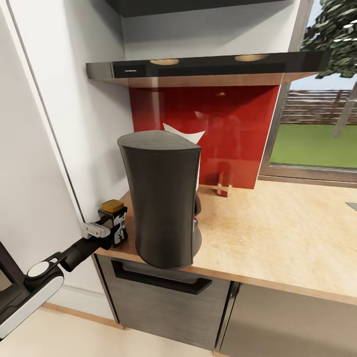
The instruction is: Set up a coffee station on the kitchen countertop: keep the coffee maker on the countertop, move the bottle of coffee from the kitchen shelf to the counter next to the coffee maker, place a paper coffee filter on top of the coffee maker, put the saucer next to the coffee maker with the coffee cup on the saucer, and place the electric kettle next to the coffee maker.
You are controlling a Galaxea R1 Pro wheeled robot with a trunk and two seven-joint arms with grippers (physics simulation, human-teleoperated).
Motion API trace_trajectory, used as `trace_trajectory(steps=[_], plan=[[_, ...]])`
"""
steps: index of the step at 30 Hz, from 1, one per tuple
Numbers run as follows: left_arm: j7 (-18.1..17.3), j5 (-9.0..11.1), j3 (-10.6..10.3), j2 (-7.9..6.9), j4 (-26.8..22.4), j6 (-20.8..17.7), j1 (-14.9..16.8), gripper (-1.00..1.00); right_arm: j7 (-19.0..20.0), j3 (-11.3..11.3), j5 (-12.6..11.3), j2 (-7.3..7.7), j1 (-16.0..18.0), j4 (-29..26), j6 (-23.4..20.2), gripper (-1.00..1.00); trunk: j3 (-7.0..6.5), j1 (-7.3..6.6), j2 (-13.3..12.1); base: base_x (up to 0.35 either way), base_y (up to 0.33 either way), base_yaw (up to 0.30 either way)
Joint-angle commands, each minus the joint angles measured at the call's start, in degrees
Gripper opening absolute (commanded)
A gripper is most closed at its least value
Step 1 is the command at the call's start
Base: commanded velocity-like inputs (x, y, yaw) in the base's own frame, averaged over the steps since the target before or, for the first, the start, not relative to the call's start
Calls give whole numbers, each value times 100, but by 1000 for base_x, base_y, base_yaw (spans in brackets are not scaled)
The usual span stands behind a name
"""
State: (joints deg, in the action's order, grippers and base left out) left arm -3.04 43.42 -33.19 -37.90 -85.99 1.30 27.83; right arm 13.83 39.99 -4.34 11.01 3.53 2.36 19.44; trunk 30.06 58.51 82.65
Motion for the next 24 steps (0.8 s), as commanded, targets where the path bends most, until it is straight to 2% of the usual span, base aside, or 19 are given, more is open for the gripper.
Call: trace_trajectory(steps=[1, 9, 10, 15, 24], plan=[[-4, 53, -13, -7, 51, 12, 4, -100, 32, 26, -46, -2, 7, 19, 34, 100, 6, 0, 3, 0, 0, 0], [-12, 53, 12, 49, 148, 12, 4, -100, 32, 26, -33, -2, 7, 20, 31, 100, 6, 0, 3, 0, 0, 0], [-12, 53, 15, 58, 167, 11, 4, 100, 32, 26, -33, -2, 7, 20, 32, 100, 6, 0, 3, 0, 0, 0], [-12, 53, 92, 76, 200, 7, 4, 100, 32, 26, -32, -2, 7, 22, 34, 100, 6, 0, 3, 0, 0, 0], [-12, 53, 104, 80, 205, 2, 4, 100, 32, 27, -32, -2, 7, 21, 32, 100, 6, 0, 3, 0, 0, 0]])
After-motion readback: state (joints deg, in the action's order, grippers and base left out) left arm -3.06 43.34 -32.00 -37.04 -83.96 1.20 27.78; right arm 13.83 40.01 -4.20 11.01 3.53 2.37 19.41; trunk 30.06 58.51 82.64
